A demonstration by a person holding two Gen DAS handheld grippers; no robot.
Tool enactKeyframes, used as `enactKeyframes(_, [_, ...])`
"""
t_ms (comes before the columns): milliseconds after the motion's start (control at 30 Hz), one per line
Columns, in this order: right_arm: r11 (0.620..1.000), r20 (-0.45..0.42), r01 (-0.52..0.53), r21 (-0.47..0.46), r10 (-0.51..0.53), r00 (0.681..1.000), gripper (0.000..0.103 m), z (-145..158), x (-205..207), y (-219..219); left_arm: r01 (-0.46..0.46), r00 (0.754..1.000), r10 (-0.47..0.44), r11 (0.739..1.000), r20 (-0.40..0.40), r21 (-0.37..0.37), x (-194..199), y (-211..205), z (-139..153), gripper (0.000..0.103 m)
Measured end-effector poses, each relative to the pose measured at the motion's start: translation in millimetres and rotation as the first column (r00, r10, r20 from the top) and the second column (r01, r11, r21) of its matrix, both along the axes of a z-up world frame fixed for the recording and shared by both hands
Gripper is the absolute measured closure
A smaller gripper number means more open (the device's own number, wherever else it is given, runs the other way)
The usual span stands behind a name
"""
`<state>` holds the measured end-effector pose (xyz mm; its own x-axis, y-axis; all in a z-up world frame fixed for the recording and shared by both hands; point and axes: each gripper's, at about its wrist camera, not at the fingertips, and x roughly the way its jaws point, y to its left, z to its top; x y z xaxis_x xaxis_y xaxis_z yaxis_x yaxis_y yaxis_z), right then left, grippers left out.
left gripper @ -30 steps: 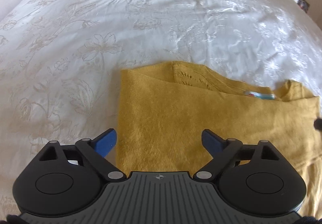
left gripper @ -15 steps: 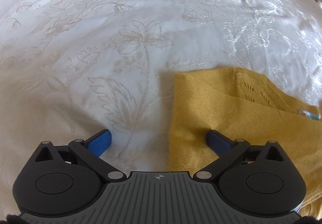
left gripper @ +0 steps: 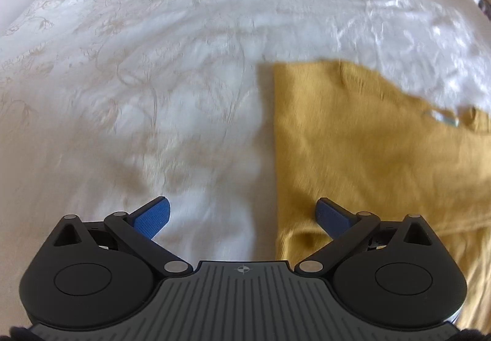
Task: Fold small clothes
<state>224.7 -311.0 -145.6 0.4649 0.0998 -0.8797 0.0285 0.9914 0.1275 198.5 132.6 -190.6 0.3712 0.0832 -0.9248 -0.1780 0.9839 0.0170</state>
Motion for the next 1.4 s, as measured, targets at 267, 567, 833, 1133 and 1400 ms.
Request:
enactKeyframes(267, [1.0, -0.003, -0.015, 0.015, 0.015, 1.0, 0.001, 13, -53, 18, -0.029, 0.999, 0.028, 1.0, -0.031, -0.009, -26, 19, -9, 0.0])
enactKeyframes(567, [0.999, -0.06, 0.048, 0.006, -0.048, 0.997, 0.001, -1, -125, 22, 0.066, 0.998, -0.067, 0.993, -0.005, -0.101, -109, -7, 8, 0.0])
enactKeyframes(833, [0.99, -0.102, 0.138, 0.025, -0.135, 0.986, 0.001, -9, -190, 17, 0.092, 0.992, -0.106, 0.981, -0.074, -0.169, -185, -21, 0, 0.0])
enactKeyframes(1133, [0.992, -0.102, 0.093, 0.081, -0.085, 0.991, 0.001, -16, -208, -11, 0.043, 0.993, -0.059, 0.988, -0.101, -0.151, -218, -41, -11, 0.0])
enactKeyframes(1400, [0.994, -0.039, -0.016, 0.104, 0.021, 0.999, 0.034, -16, -199, -39, 0.013, 0.987, -0.023, 0.998, -0.159, -0.065, -216, -66, -34, 0.0])
